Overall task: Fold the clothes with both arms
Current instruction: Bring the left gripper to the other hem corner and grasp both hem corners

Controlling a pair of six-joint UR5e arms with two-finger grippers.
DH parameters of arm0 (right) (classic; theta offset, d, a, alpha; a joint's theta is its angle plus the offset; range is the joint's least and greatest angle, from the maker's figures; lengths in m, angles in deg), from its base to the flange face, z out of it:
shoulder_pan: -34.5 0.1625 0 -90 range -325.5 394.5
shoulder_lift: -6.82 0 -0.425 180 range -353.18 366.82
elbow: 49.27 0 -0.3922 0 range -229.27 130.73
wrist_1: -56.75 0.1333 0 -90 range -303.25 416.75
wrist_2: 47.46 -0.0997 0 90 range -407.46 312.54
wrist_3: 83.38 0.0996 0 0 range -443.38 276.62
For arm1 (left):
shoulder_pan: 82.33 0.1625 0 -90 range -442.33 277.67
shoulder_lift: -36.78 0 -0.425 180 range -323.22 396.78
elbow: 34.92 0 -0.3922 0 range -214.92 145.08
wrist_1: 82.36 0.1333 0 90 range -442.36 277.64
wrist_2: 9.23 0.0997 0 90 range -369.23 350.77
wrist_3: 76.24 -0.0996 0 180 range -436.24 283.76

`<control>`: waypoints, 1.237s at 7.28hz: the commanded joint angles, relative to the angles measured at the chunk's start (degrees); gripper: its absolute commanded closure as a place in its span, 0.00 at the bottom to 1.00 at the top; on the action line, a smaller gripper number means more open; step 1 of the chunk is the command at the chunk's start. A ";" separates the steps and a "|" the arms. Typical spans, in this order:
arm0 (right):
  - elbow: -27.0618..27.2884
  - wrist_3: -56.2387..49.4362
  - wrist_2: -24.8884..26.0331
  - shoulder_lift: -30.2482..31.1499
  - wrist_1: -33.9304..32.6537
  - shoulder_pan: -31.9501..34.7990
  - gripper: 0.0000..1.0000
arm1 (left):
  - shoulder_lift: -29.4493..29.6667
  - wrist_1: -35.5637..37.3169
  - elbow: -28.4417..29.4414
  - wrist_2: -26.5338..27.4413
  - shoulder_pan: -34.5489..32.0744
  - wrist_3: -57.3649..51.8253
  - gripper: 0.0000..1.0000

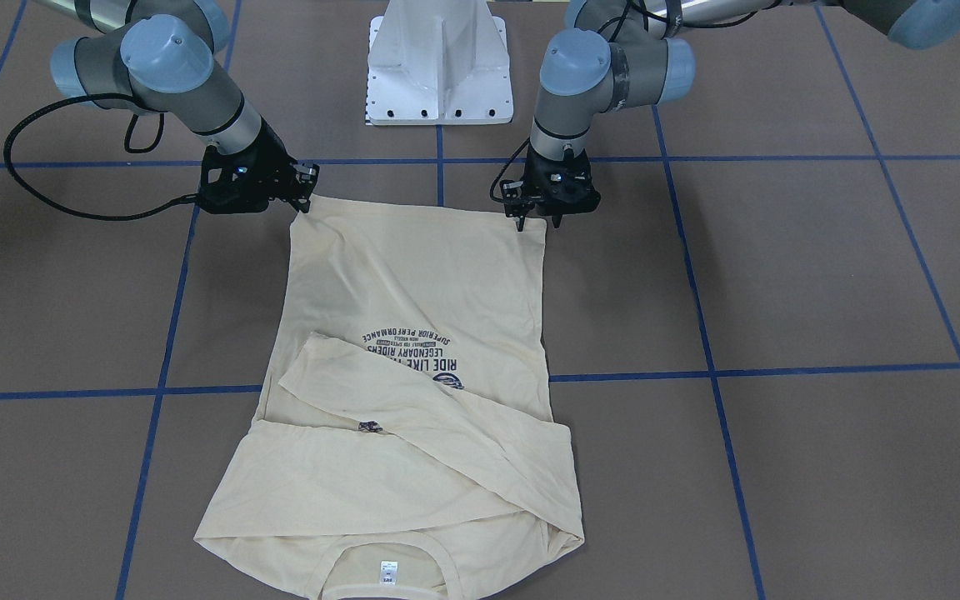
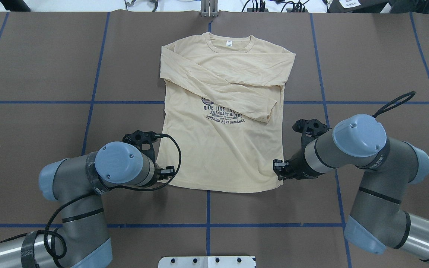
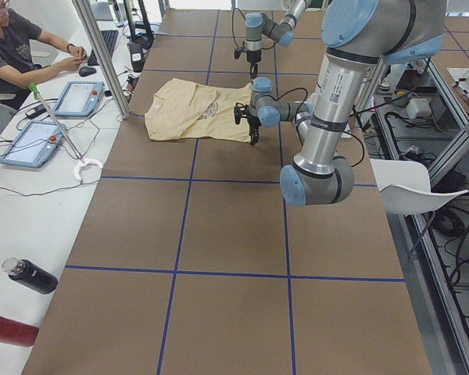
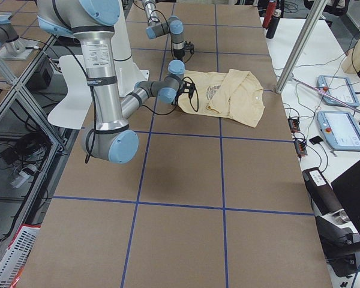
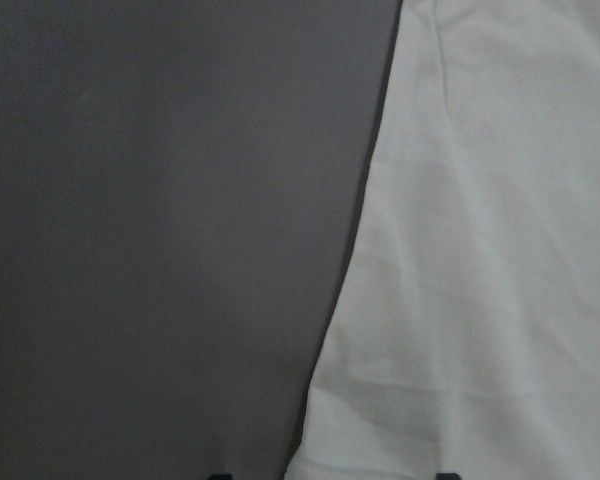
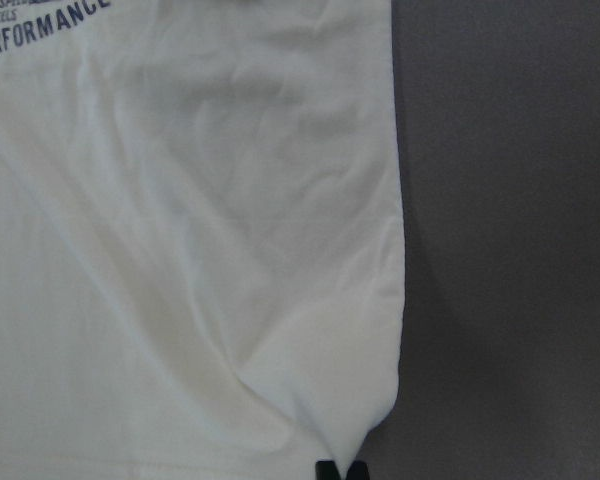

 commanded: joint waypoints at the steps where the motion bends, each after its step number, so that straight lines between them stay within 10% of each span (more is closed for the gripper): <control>1: 0.00 0.00 -0.03 0.09 0.00 0.14 1.00 | 0.00 0.08 -0.06 0.00 0.01 -0.08 0.71; 3: 0.00 0.00 -0.03 0.18 -0.09 0.23 1.00 | 0.09 0.08 -0.41 -0.09 0.01 -0.08 1.00; 9: 3.24 0.53 -2.74 3.06 0.26 0.40 1.00 | -0.17 10.36 -11.92 -0.61 0.27 -0.08 1.00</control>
